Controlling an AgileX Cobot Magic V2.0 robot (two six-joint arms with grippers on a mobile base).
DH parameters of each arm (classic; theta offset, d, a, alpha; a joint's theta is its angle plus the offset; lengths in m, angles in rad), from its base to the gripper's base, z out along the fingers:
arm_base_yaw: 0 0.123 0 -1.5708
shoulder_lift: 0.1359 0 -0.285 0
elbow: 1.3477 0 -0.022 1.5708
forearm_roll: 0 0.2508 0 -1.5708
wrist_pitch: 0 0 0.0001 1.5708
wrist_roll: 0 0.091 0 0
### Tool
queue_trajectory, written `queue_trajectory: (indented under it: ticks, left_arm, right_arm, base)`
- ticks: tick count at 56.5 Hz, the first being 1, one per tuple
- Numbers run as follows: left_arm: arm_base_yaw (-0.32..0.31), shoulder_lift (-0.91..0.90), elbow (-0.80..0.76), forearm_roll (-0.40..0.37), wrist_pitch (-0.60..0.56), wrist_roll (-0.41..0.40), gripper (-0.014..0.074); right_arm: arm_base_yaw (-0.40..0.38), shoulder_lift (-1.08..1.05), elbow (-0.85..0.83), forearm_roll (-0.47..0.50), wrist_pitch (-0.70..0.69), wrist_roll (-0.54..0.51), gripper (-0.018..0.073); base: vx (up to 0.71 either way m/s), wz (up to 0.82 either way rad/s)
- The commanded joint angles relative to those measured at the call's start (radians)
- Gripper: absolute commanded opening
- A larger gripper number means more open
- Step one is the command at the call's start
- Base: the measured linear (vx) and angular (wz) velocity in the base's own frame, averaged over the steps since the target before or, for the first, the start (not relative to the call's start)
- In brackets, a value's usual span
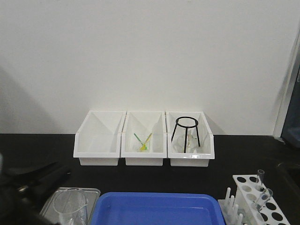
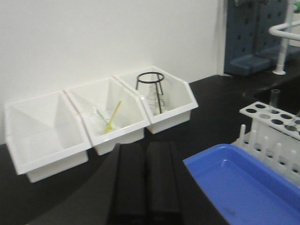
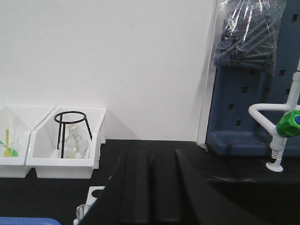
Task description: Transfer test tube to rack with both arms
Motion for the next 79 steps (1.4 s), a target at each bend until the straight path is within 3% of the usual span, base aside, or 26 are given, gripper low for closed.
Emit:
queue_trajectory:
  ticks: [1, 12, 22, 26, 33, 43, 79]
  left_arm:
    - [0.072, -0.167, 0.065, -0.009, -0.032, 0.005, -0.0004]
    - [0.238, -0.549, 0.346, -0.009, -0.024, 0.023, -0.0004]
    - [0.296, -0.739, 0.531, -0.009, -0.027, 0.022, -0.0004]
    - [0.300, -0.793, 0.582, -0.009, -0.033, 0.022, -0.0004]
    - [0.300, -0.898, 0.580, -0.006, 0.094, 0.022, -0.0004]
    - [0.300, -0.895, 0.581, -0.009, 0.161, 0.019, -0.0004]
    - [0.300, -0.895, 0.581, -0.009, 0.187, 0.019, -0.0004]
  right_arm:
    - [-0.004, -0.002, -0.030, 0.001, -0.076, 0.001, -0.0011]
    - [-0.004, -0.002, -0.030, 0.001, -0.075, 0.001, -0.0011]
    - [-0.004, -0.002, -0.030, 0.001, -0.075, 0.000, -0.0011]
    - [-0.004, -0.002, -0.030, 0.001, -0.075, 0.000, -0.0011]
    - [-0.004, -0.002, -0.030, 0.001, -0.075, 0.000, -0.0011]
    - [-0.004, -0.002, -0.030, 0.001, -0.073, 0.000, -0.0011]
    - [-0.004, -0.002, -0.030, 0.001, -0.074, 0.000, -0.0011]
  base:
    - [0.00, 0.00]
    - [0.00, 0.00]
    - [0.00, 0.00]
    - [0.00, 0.00]
    - [0.00, 0.00]
    - [0.00, 0.00]
    - [0.00, 0.00]
